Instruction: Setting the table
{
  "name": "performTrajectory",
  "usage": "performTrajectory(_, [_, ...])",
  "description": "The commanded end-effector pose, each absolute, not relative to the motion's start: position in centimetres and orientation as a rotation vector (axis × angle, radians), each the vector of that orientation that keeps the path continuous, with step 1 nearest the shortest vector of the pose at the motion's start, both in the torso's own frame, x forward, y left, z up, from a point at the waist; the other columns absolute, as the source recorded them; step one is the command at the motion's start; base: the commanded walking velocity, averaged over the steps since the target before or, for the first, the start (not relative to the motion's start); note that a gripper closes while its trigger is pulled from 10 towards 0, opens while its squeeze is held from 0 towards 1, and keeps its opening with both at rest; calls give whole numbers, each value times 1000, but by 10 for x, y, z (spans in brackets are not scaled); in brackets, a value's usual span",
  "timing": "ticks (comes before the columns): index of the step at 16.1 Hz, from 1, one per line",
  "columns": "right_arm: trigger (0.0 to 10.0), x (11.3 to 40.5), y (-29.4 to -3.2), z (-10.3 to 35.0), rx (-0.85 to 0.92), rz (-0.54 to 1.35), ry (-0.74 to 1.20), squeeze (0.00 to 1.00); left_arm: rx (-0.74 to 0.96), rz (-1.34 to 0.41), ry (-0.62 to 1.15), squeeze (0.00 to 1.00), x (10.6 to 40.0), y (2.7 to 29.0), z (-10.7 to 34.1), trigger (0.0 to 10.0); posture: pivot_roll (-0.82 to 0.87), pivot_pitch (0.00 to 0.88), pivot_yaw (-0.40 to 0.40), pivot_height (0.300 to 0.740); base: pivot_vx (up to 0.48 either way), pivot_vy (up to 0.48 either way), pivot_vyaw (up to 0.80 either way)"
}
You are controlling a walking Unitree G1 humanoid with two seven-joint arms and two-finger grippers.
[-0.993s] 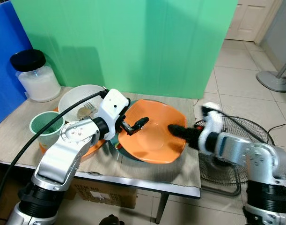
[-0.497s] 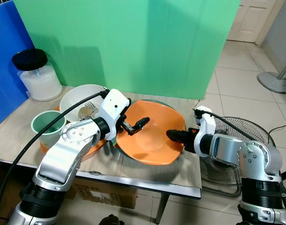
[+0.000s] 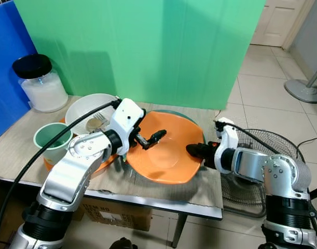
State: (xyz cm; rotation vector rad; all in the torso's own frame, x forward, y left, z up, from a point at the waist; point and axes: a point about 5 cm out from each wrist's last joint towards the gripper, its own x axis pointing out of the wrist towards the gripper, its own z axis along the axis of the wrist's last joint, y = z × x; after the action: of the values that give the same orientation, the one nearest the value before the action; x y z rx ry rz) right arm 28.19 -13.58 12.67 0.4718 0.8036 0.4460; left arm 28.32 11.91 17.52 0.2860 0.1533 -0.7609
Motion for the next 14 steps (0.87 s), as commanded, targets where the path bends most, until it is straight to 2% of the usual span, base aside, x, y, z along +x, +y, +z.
performTrajectory(1, [0, 280, -139, 121, 456, 412, 843, 0, 297, -766, 143, 0, 285, 118, 177, 10000, 94, 0, -10, 740, 0, 0, 0])
performTrajectory(6, [0, 282, -141, 124, 469, 402, 832, 0, 272, -741, 87, 0, 290, 118, 188, 10000, 95, 0, -8, 740, 0, 0, 0])
performTrajectory(7, [0, 285, -147, 132, 505, 386, 790, 0, 148, -745, -33, 0, 291, 117, 213, 10000, 97, 0, -9, 740, 0, 0, 0])
performTrajectory(10, [0, 286, -160, 148, 553, 362, 715, 0, 17, -770, -166, 0, 289, 119, 243, 10000, 98, 0, -7, 740, 0, 0, 0])
performTrajectory(14, [0, 283, -169, 174, 557, 371, 582, 0, -8, -775, -193, 0, 286, 120, 249, 10000, 93, 0, 11, 740, 0, 0, 0])
